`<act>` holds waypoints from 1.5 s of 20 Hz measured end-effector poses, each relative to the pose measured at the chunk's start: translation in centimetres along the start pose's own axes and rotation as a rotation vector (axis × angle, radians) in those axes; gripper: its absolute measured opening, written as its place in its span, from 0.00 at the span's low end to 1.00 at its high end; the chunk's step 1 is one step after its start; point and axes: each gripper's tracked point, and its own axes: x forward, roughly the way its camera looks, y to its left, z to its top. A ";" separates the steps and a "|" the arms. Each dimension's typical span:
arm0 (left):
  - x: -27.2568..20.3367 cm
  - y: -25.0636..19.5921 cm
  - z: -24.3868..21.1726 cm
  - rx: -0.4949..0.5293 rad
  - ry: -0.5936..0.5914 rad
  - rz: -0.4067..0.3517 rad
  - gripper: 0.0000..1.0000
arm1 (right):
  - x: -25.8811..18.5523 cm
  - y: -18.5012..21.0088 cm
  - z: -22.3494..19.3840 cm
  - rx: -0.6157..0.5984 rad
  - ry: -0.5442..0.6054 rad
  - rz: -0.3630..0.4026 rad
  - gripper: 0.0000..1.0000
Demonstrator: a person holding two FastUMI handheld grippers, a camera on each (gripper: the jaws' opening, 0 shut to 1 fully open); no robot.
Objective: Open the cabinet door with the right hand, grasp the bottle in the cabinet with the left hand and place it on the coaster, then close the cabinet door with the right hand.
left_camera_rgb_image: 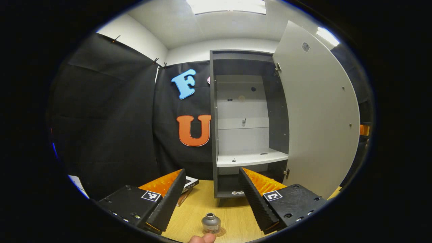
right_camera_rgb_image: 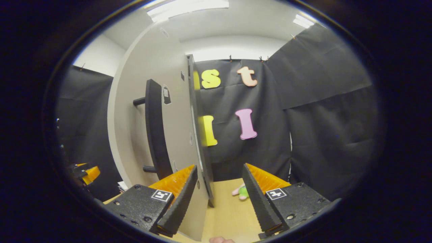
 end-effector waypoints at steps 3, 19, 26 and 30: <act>-0.2 0.5 -0.2 -0.006 0.003 -0.001 0.94 | 0.2 2.7 -0.3 -0.007 0.010 0.053 0.87; 0.2 4.1 -0.9 -0.015 0.005 -0.002 0.94 | 5.4 17.3 -2.4 -0.062 0.039 0.292 0.87; 0.2 6.6 -1.2 -0.025 0.015 0.038 0.94 | 12.0 24.2 -3.7 -0.022 0.055 0.378 0.88; 0.1 7.4 -1.8 -0.040 0.022 0.056 0.94 | 13.1 25.1 -4.1 -0.039 0.041 0.379 0.88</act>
